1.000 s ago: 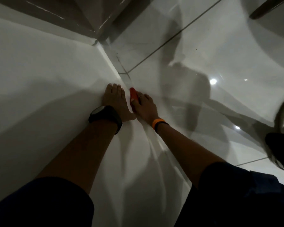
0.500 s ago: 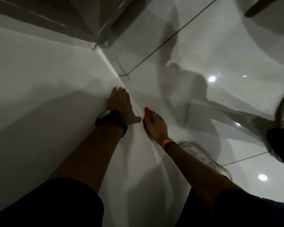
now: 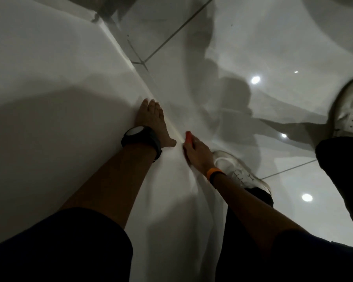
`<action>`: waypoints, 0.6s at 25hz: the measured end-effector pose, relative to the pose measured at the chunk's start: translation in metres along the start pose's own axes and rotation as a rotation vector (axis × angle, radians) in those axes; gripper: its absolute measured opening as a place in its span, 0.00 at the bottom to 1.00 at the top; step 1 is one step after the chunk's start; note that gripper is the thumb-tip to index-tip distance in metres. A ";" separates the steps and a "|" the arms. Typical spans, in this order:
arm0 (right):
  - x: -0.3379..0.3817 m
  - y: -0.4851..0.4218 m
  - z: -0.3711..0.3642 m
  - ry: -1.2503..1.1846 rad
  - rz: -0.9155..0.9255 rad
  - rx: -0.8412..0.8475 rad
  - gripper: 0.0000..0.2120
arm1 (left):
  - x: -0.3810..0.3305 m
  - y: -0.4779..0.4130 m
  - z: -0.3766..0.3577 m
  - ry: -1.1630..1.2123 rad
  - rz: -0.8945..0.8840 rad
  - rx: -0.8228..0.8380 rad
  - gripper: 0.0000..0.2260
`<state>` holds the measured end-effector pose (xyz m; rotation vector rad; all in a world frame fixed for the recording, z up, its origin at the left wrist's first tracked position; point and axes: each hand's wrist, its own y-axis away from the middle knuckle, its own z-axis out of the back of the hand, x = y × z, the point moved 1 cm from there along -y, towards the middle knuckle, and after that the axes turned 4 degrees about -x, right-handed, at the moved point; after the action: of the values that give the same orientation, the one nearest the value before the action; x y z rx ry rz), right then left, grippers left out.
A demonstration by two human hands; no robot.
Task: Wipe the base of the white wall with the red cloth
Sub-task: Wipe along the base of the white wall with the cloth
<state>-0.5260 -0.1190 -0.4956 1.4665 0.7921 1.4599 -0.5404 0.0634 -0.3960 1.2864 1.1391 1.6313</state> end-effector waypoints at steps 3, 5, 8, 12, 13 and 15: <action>0.017 -0.019 -0.003 0.016 0.147 0.046 0.26 | -0.011 0.002 -0.005 -0.028 0.002 0.014 0.53; 0.012 -0.020 -0.005 0.001 0.188 0.066 0.26 | -0.014 0.004 -0.010 -0.024 0.000 0.026 0.53; -0.009 0.000 0.002 -0.029 0.024 0.011 0.28 | -0.015 0.017 -0.013 -0.006 0.009 0.020 0.52; -0.026 0.031 0.020 0.082 -0.066 0.032 0.20 | -0.018 0.044 -0.008 0.010 -0.003 -0.014 0.52; -0.027 0.040 0.026 0.036 -0.087 0.024 0.21 | -0.019 0.051 -0.007 0.007 -0.006 -0.025 0.52; -0.028 0.055 0.044 -0.101 -0.149 0.032 0.26 | -0.022 0.064 -0.006 -0.014 -0.008 -0.044 0.52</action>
<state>-0.4938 -0.1727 -0.4525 1.4609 0.8471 1.2575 -0.5435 0.0211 -0.3430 1.2616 1.0923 1.6310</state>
